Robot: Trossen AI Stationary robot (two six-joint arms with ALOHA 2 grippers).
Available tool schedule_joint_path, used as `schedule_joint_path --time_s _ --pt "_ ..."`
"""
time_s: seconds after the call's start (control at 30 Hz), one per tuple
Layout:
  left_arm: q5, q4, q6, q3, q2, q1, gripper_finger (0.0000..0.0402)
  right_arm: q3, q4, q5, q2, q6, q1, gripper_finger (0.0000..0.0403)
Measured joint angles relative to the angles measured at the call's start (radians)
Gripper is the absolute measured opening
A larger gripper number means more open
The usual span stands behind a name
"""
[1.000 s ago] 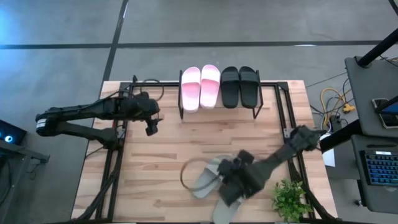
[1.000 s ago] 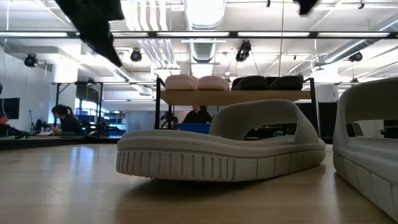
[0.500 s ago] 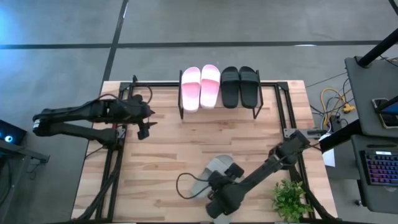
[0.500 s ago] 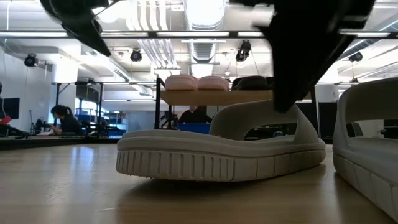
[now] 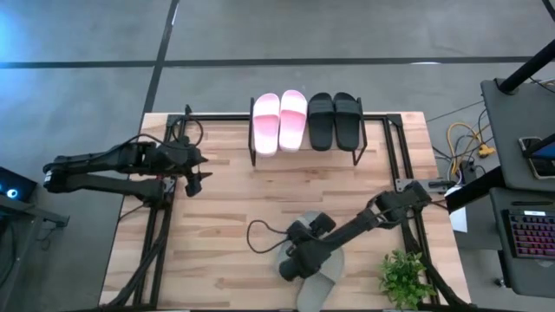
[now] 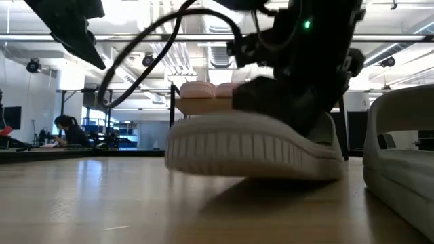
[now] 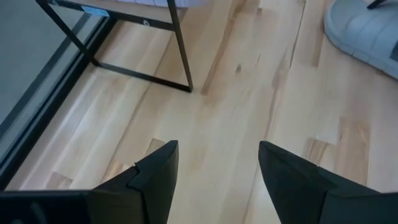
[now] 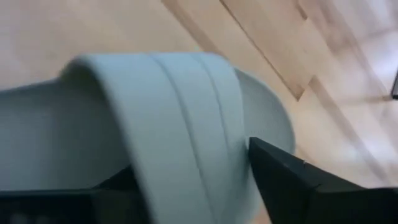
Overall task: Pick and place slides into the shelf
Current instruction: Move the left gray slide from the bottom of the table to the center of the table
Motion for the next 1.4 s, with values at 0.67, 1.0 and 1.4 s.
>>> schedule_joint_path --time_s 0.67,1.0,1.4 --pt "-0.029 0.006 -0.037 -0.033 0.019 0.0 0.0208 -0.054 -0.081 0.447 -0.006 -0.475 -0.278 0.0038" --pt "-0.031 0.007 -0.053 -0.033 0.023 0.0 0.0208 -0.144 -0.013 0.432 -0.007 -0.558 -0.379 0.0121" --pt "-0.031 0.008 -0.052 -0.033 0.056 0.0 0.0208 -0.069 0.022 0.372 -0.016 -0.636 -0.319 0.018"
